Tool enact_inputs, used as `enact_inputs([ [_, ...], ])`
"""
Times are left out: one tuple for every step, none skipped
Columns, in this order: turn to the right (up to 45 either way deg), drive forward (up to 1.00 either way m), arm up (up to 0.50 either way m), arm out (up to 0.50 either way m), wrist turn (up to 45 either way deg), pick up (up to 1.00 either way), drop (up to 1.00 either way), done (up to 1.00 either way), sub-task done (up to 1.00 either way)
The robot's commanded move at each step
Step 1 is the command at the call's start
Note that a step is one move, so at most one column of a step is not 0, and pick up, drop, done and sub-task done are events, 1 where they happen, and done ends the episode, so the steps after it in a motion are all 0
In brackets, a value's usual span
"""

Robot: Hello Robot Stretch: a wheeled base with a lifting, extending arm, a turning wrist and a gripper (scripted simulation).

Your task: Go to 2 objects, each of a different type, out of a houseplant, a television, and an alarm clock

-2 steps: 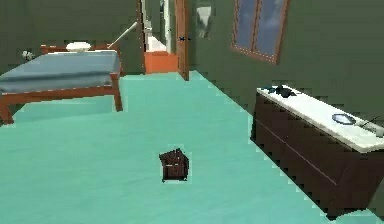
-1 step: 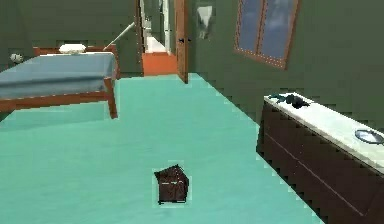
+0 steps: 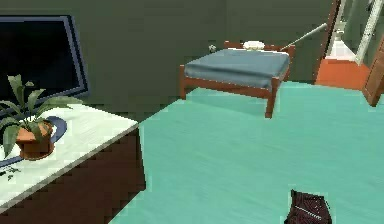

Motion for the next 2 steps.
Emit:
enact_inputs([
  [-12.0,0.0,0.0,0.0,0.0,0.0,0.0,0.0,0.0],
  [0.0,0.35,0.0,0.0,0.0,0.0,0.0,0.0,0.0],
])
